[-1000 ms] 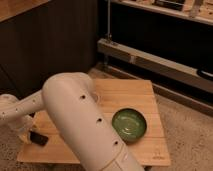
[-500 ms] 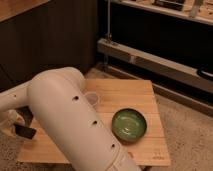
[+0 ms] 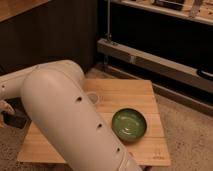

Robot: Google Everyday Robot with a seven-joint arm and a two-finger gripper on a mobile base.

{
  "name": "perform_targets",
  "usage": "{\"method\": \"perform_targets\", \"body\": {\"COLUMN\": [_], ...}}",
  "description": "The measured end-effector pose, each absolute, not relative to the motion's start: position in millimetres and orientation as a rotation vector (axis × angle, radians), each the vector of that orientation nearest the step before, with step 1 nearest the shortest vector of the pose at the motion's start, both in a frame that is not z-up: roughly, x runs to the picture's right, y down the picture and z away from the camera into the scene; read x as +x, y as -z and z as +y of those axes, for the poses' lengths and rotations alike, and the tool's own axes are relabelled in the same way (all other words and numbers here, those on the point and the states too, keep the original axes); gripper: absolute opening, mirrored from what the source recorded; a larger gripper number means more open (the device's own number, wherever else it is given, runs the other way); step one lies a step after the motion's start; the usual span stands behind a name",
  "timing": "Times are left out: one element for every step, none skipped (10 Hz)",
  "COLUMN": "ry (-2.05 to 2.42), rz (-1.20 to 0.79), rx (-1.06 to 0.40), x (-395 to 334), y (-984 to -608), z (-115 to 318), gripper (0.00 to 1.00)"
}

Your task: Place the eraser in the ceramic cup

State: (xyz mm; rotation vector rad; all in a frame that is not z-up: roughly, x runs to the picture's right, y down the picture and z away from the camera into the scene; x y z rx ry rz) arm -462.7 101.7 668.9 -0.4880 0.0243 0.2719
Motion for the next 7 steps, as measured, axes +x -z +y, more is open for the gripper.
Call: {"method": "perform_targets", "body": {"ry": [-0.3, -0.333, -0.36, -0.39, -0.441, -0.469, -0.508], "rz": [0.008, 0.001, -0.003, -0.008, 0.007, 0.014, 0.026], "rx": [-0.472, -0.457, -0.445, -0.431, -0.402, -0.386, -0.365], "x": [-450, -438, -426, -413, -386, -371, -350], "y": [-665, -661, -654, -647, -637, -627, -616], "z": [84, 71, 63, 55, 45, 42, 39], "gripper": [0.0, 0.0, 0.0, 0.0, 0.0, 0.0, 0.0]}}
